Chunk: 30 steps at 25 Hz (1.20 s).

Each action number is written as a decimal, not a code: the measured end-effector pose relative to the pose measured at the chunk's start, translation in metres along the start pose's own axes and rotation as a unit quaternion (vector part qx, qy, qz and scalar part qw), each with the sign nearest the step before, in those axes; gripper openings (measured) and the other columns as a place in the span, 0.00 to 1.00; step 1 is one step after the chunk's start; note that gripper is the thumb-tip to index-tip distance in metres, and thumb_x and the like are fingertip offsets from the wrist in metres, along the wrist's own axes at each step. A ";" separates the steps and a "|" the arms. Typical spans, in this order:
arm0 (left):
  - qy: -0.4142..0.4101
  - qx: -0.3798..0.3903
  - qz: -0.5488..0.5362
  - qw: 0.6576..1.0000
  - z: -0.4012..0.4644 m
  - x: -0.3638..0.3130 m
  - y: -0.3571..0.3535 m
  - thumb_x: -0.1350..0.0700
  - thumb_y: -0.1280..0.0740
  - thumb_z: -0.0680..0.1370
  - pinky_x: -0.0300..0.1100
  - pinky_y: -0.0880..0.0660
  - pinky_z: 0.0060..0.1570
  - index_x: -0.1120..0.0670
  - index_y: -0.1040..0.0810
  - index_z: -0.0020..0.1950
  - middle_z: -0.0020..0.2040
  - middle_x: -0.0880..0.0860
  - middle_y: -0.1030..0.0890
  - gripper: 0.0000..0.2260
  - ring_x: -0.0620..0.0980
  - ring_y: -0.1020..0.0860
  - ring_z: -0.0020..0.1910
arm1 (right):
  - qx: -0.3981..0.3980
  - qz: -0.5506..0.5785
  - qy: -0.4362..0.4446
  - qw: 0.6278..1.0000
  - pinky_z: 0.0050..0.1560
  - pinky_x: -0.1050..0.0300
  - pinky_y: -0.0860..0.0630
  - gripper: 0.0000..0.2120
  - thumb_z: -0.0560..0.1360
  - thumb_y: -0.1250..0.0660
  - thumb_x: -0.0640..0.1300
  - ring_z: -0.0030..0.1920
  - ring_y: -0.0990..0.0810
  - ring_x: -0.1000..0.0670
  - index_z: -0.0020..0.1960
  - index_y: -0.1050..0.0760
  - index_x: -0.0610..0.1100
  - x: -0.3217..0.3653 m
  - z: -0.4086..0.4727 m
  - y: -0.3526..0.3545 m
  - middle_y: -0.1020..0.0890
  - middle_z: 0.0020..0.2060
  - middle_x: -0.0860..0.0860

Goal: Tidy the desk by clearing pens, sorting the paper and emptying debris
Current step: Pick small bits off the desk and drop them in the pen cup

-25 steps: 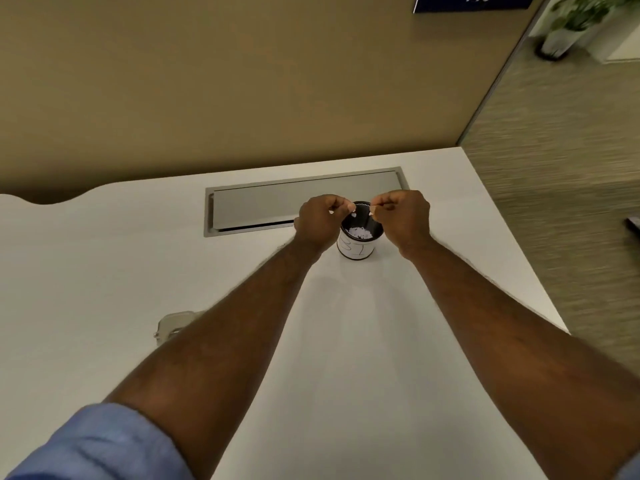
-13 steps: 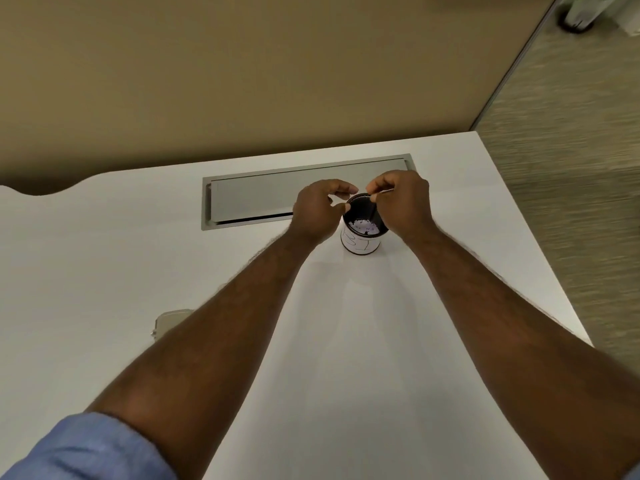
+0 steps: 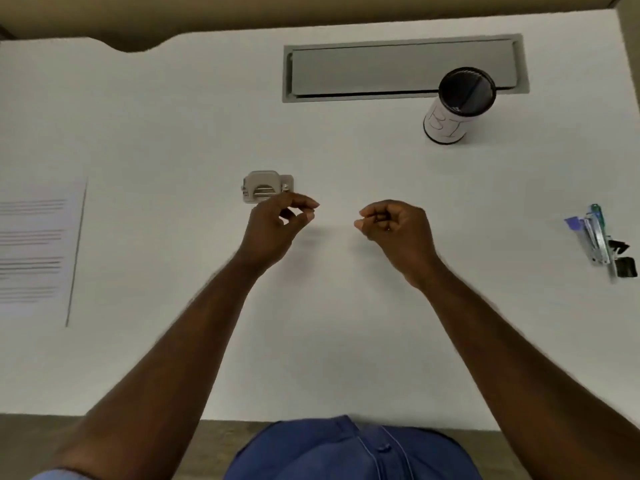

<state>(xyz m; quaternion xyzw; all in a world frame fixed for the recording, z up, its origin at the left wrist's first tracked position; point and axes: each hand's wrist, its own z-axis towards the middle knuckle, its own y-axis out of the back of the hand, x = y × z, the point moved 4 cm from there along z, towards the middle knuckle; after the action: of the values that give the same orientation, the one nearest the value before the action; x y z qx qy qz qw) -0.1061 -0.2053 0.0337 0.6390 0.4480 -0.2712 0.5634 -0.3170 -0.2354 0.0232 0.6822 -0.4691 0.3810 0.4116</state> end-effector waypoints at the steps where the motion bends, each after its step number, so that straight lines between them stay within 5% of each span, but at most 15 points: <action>1: 0.019 -0.011 0.007 1.000 -0.017 0.017 0.010 0.57 0.30 0.75 0.29 0.30 0.39 0.50 0.17 0.48 0.46 0.41 0.17 0.04 0.38 0.25 0.37 | 0.011 -0.008 -0.007 1.000 0.43 0.61 0.23 0.07 0.66 0.24 0.41 0.34 0.22 0.54 0.42 0.19 0.44 -0.009 -0.013 -0.016 0.19 0.33 0.49; 7: 0.073 -0.071 0.039 0.994 -0.090 0.081 0.050 0.57 0.30 0.75 0.26 0.31 0.39 0.51 0.18 0.43 0.42 0.42 0.18 0.02 0.33 0.24 0.37 | 0.026 -0.094 0.016 0.995 0.41 0.68 0.26 0.04 0.68 0.25 0.40 0.33 0.24 0.59 0.41 0.19 0.41 -0.054 -0.065 -0.095 0.18 0.36 0.48; 12: 0.121 -0.098 0.046 0.987 -0.121 0.117 0.070 0.56 0.30 0.75 0.27 0.31 0.38 0.47 0.20 0.40 0.39 0.42 0.19 0.05 0.35 0.25 0.34 | 0.027 -0.179 0.070 0.981 0.47 0.59 0.24 0.12 0.66 0.24 0.36 0.40 0.23 0.54 0.49 0.19 0.39 -0.081 -0.083 -0.134 0.19 0.41 0.48; 17: 0.153 -0.114 0.128 0.973 -0.150 0.146 0.090 0.46 0.29 0.73 0.39 0.30 0.36 0.48 0.21 0.39 0.38 0.44 0.20 0.07 0.42 0.24 0.37 | -0.048 -0.188 0.049 0.980 0.48 0.60 0.24 0.14 0.65 0.23 0.41 0.44 0.21 0.52 0.48 0.19 0.39 -0.090 -0.096 -0.151 0.19 0.43 0.48; 21: 0.142 -0.099 0.163 0.971 -0.165 0.158 0.104 0.45 0.30 0.73 0.39 0.30 0.36 0.48 0.21 0.40 0.39 0.43 0.21 0.07 0.44 0.23 0.39 | -0.124 -0.157 0.023 0.979 0.49 0.58 0.23 0.10 0.64 0.22 0.42 0.45 0.19 0.51 0.42 0.20 0.40 -0.093 -0.102 -0.166 0.20 0.40 0.54; 24: 0.135 -0.090 0.172 0.972 -0.170 0.165 0.114 0.45 0.30 0.73 0.39 0.30 0.36 0.47 0.21 0.41 0.39 0.44 0.21 0.07 0.44 0.23 0.38 | -0.172 -0.184 0.036 0.967 0.46 0.58 0.24 0.08 0.65 0.23 0.42 0.42 0.20 0.50 0.41 0.18 0.41 -0.091 -0.103 -0.172 0.18 0.39 0.49; 30: 0.105 -0.070 0.190 0.974 -0.173 0.172 0.125 0.45 0.30 0.74 0.41 0.27 0.38 0.47 0.20 0.43 0.40 0.44 0.20 0.07 0.45 0.23 0.39 | -0.209 -0.235 0.053 0.948 0.42 0.60 0.30 0.05 0.68 0.30 0.31 0.40 0.20 0.47 0.36 0.20 0.39 -0.086 -0.101 -0.185 0.17 0.37 0.45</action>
<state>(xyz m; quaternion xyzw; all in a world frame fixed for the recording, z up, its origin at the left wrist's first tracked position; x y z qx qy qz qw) 0.0545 0.0119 -0.0153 0.6966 0.3929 -0.0584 0.5975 -0.1772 -0.0733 -0.0551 0.6505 -0.3424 0.2027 0.6470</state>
